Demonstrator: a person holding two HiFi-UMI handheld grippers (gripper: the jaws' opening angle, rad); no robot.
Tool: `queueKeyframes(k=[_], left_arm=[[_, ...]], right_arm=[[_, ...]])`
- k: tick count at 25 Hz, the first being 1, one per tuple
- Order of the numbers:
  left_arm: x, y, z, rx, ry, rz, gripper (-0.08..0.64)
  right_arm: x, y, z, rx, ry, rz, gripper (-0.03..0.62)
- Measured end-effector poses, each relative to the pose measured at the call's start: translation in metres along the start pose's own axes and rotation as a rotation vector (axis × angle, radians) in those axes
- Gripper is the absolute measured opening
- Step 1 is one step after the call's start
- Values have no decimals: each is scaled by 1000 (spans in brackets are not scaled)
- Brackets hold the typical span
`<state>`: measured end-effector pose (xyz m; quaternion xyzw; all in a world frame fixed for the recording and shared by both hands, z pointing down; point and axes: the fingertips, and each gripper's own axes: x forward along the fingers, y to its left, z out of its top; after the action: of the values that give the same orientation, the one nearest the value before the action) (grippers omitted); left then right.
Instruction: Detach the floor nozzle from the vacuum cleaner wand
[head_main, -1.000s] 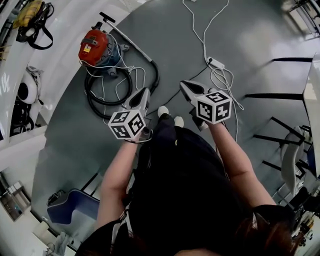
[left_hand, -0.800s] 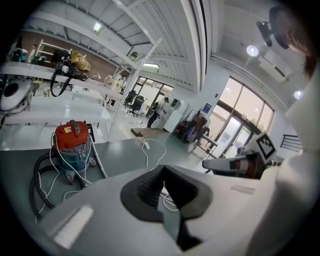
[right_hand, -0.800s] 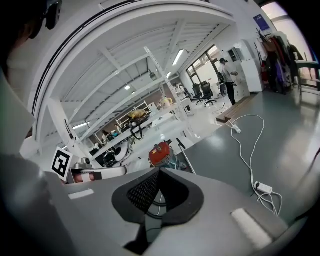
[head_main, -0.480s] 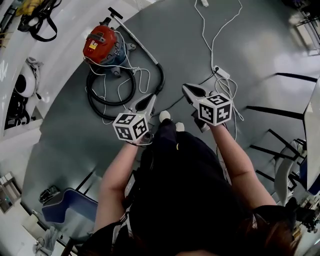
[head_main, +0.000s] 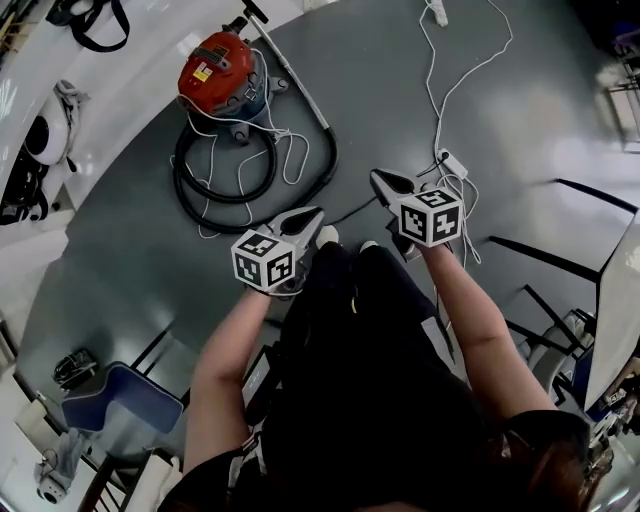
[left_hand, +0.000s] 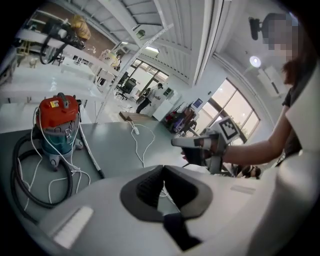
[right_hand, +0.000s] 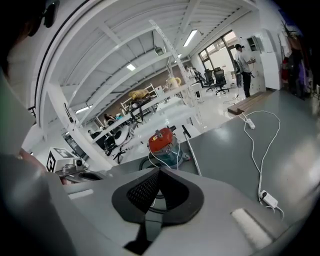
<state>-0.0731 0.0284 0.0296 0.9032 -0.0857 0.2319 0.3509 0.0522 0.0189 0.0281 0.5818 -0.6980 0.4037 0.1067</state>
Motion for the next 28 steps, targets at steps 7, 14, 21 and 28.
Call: queueKeyframes(k=[7,14,21,28], left_arm=[[38,35,-4,-12,-3,95,11],[101,68,-16,-154,-61,237,11],[184,101,-11,-167,-156,433,11],[220,152,-16,-226,-215,516,11]], right_arm=[[44,-32,10,-72,66,34,-6],[76,-83,27,-133,172,156,-6],[115,-150,33,-258,254,261,-6],[176,-177,-4,-318,296,324,-6]])
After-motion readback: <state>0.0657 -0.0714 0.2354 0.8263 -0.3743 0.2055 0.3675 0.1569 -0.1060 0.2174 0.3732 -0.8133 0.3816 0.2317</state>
